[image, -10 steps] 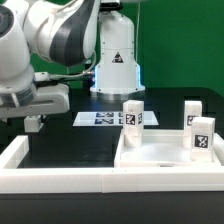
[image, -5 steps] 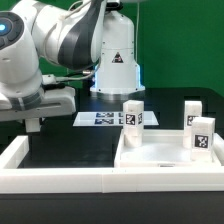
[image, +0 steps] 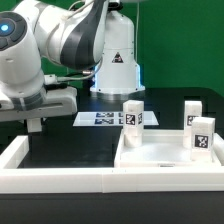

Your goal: Assemble square table

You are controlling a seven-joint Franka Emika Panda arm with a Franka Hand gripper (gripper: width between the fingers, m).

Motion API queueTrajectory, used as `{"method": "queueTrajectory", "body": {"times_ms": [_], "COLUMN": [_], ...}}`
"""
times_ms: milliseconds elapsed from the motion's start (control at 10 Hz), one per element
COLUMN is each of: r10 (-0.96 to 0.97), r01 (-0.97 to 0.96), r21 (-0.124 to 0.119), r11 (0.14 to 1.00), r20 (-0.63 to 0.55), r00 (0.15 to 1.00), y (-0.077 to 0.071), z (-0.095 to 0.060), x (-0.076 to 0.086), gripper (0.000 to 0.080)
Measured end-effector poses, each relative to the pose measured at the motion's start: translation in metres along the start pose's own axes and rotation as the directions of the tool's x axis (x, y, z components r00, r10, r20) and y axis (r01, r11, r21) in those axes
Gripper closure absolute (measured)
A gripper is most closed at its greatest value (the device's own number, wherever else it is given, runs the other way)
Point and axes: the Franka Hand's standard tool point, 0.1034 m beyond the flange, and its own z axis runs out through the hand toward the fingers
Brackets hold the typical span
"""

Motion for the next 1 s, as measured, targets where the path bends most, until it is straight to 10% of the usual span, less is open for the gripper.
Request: {"method": "queueTrajectory", "body": {"times_ms": [300, 700, 1000], "r10": [-0.002, -0.019, -0.027], "r01": [0.002, 0.021, 0.028], "r21": [0.014, 0.031, 0.005], "r11": [1.000, 0.999, 1.000], "r20": [0.004, -0.083, -0.208], "r00": [1.000, 0.996, 0.978], "y": [-0.005, -0.034, -0.029], "z": [-0.008, -0.073, -0.078], "x": [-0.001, 0.000, 0.008], "gripper": [0.0509, 0.0509, 0.0509]}}
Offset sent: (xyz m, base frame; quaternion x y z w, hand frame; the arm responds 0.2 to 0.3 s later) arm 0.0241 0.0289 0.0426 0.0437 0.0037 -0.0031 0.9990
